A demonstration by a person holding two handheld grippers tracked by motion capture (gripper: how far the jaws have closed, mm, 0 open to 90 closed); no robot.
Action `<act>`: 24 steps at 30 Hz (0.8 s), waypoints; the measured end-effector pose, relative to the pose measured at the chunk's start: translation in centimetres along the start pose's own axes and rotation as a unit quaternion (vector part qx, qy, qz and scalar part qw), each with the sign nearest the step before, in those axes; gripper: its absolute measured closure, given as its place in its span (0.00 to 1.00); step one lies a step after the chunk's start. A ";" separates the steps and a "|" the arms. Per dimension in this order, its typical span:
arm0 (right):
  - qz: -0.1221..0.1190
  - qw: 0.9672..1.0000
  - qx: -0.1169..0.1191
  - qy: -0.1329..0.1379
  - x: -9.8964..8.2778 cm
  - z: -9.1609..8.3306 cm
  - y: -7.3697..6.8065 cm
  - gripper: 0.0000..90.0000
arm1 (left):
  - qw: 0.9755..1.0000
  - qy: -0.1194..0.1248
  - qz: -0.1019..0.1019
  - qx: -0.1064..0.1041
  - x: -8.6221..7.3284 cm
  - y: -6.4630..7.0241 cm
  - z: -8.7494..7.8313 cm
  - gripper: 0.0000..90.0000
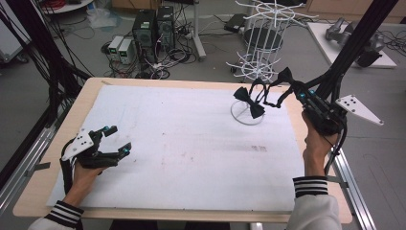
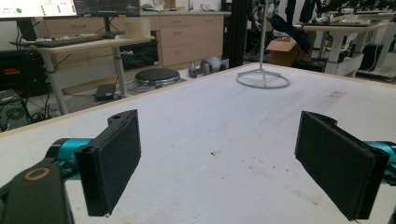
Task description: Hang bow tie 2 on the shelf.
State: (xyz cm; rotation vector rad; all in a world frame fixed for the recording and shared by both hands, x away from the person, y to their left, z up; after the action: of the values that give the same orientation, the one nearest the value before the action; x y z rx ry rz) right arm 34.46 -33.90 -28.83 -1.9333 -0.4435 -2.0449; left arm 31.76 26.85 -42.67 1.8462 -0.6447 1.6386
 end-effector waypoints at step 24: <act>0.035 0.999 -0.025 -0.030 -1.8 2.1 1.8 0.93 | 1.000 -0.002 0.005 -0.002 0.0 0.0 -0.1 0.17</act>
State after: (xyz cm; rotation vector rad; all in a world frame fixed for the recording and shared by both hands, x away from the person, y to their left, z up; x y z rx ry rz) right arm 37.18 -34.66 -30.51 -2.0149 -0.3359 -1.9753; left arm 31.65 26.91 -42.70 1.8471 -0.6612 1.6390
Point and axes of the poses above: each handheld gripper's, and its own axes: z roughly forward along the jaws, x roughly out of its top, y roughly to its right, the point moved 2 cm from there along z, roughly forward along the jaws, and after that the axes turned 7 degrees about -z, right-handed, at the moved point
